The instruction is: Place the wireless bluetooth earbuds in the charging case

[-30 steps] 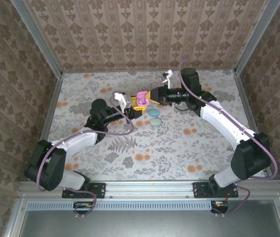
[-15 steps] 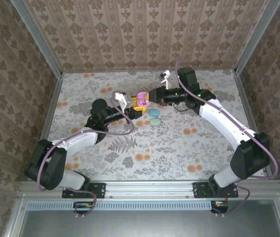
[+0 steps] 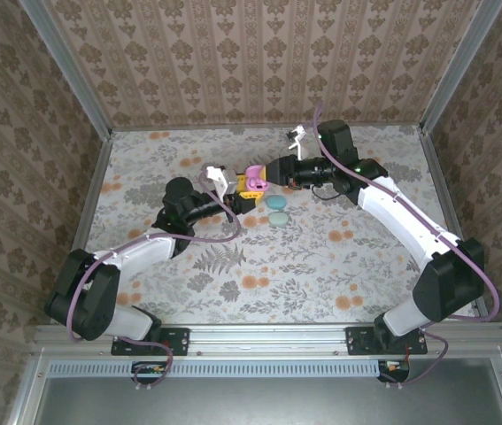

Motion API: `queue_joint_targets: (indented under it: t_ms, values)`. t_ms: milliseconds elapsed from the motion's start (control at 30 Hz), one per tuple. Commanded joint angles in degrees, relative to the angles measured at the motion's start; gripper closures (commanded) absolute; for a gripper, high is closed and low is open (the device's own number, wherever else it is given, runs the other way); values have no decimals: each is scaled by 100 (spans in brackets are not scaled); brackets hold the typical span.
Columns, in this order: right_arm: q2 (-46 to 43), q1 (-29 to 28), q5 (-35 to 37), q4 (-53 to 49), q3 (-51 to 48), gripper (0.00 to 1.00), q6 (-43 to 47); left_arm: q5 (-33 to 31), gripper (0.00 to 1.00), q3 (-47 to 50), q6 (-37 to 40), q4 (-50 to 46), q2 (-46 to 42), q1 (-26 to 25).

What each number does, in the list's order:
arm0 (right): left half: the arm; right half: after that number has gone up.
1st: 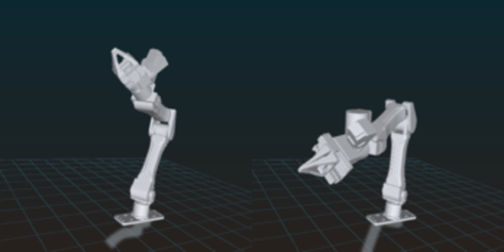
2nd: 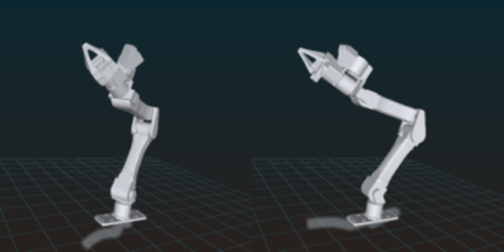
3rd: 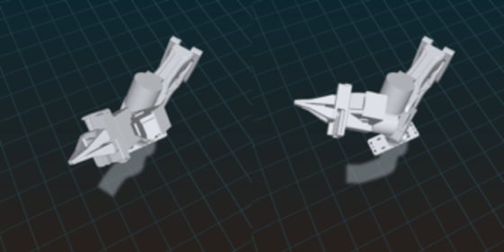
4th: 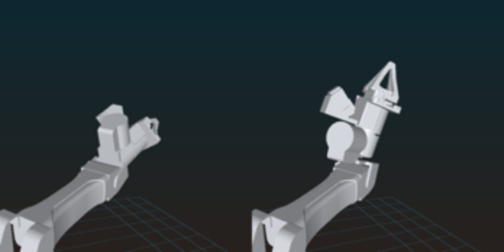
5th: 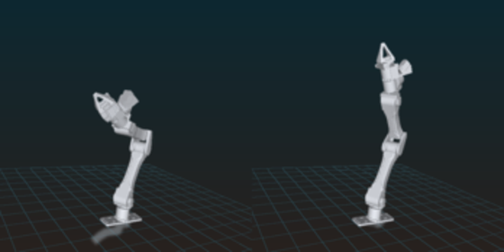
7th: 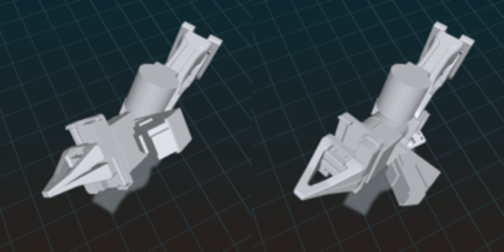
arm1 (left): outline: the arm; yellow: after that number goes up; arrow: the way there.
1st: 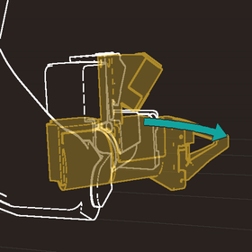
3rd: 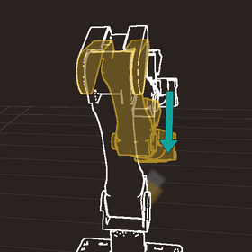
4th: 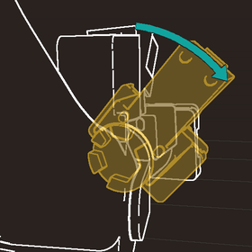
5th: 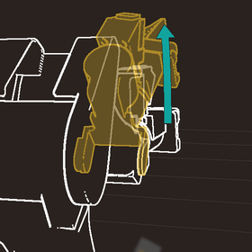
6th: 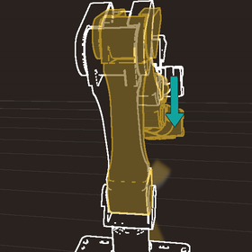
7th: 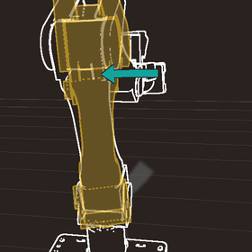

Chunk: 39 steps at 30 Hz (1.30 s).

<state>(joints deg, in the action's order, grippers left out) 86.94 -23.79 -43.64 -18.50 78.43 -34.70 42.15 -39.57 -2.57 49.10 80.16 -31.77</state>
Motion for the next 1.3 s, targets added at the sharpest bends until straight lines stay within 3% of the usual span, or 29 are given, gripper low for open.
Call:
queue_joint_targets:
  t_ms: [0,600,933,1267]
  values:
    - [-196,-16,256,-292,66,57,94,109,78,-130,-34,461,-62,-31]
    - [-1161,315,718,323,-544,50,-33,-16,78,-116,61,298,-124,-38]
    - [-493,366,621,880,-83,47,-905,327,78,-297,67,104,-14,-171]
    - [253,316,18,471,416,45,-852,279,78,-360,93,10,-21,-198]
